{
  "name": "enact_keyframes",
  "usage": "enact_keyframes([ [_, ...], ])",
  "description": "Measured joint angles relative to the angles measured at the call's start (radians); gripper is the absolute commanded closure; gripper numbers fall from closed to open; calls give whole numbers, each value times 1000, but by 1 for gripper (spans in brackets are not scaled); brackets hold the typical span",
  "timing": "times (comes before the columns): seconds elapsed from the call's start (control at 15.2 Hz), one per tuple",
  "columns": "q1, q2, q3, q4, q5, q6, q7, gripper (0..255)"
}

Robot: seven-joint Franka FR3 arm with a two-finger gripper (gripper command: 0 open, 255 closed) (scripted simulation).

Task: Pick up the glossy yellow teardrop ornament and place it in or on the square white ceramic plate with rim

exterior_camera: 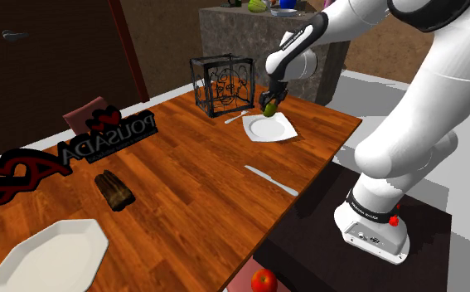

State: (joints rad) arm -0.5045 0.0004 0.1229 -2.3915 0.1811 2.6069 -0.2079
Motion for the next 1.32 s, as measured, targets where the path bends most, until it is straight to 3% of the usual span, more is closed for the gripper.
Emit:
enact_keyframes([
  [0.66, -2, 111, 1, -21, 21, 130, -37, 255],
  [1.12, -2, 124, 1, -23, 24, 145, -40, 255],
  [1.19, -2, 124, 1, -23, 24, 145, -40, 0],
  [1.32, -2, 124, 1, -22, 24, 145, -40, 0],
])
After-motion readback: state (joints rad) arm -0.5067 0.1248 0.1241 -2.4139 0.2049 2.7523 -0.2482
